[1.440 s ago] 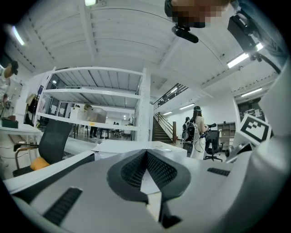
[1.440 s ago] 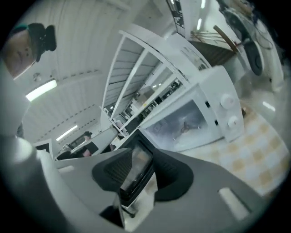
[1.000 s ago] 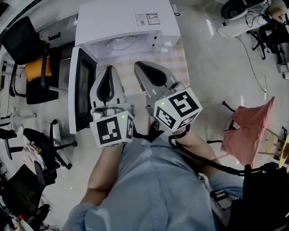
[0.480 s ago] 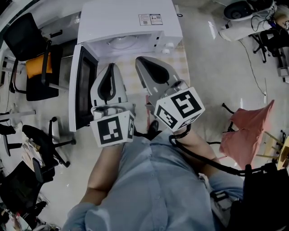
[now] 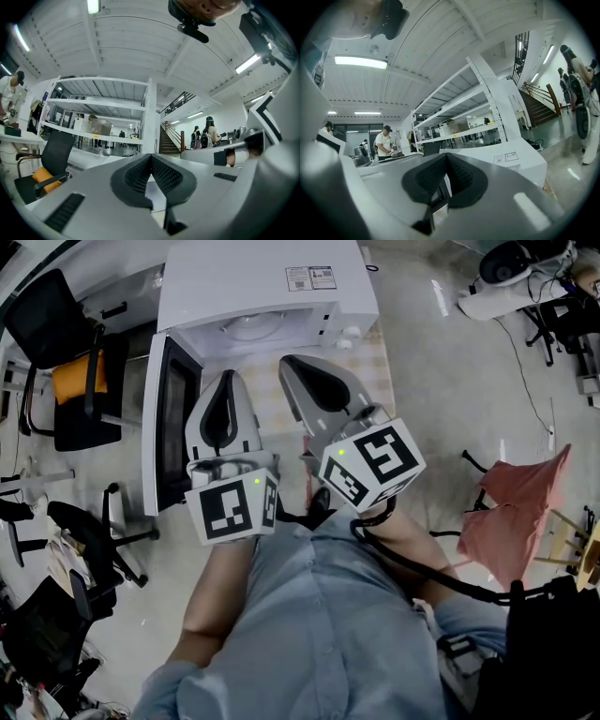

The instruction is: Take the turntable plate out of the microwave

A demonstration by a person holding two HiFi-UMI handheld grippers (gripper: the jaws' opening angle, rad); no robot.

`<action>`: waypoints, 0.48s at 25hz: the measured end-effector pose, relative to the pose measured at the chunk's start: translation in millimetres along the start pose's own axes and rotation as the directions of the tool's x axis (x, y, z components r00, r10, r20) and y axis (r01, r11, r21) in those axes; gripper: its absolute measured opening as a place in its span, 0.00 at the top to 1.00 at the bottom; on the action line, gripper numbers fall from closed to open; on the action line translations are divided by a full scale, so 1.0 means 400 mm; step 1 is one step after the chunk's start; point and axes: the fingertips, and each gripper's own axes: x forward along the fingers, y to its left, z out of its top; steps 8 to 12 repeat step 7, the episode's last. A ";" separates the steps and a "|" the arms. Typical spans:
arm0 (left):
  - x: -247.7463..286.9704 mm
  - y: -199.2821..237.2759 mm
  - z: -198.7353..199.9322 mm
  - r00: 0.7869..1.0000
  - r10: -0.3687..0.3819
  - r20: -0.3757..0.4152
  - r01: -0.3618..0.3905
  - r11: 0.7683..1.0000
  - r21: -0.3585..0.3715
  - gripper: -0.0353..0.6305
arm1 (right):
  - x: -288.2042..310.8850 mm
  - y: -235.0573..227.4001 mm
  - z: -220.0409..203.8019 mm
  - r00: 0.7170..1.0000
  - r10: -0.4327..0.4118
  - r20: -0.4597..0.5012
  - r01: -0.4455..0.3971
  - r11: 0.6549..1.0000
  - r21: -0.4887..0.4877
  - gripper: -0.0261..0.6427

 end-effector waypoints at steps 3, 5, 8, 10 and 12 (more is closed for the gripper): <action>0.000 0.005 -0.002 1.000 0.003 -0.003 -0.003 1.000 -0.001 0.94 | 0.002 0.001 0.000 1.000 0.002 0.000 -0.002 1.000 -0.003 0.96; 0.001 0.005 -0.002 1.000 0.003 -0.004 -0.003 1.000 -0.002 0.94 | 0.001 -0.001 0.001 1.000 -0.002 -0.001 0.002 1.000 -0.002 0.96; 0.003 0.005 -0.002 1.000 0.002 -0.006 -0.002 1.000 -0.002 0.94 | 0.000 -0.004 0.003 1.000 -0.010 0.000 0.010 1.000 0.000 0.96; 0.003 0.005 -0.002 1.000 0.002 -0.006 -0.002 1.000 -0.002 0.94 | 0.000 -0.004 0.003 1.000 -0.010 0.000 0.010 1.000 0.000 0.96; 0.003 0.005 -0.002 1.000 0.002 -0.006 -0.002 1.000 -0.002 0.94 | 0.000 -0.004 0.003 1.000 -0.010 0.000 0.010 1.000 0.000 0.96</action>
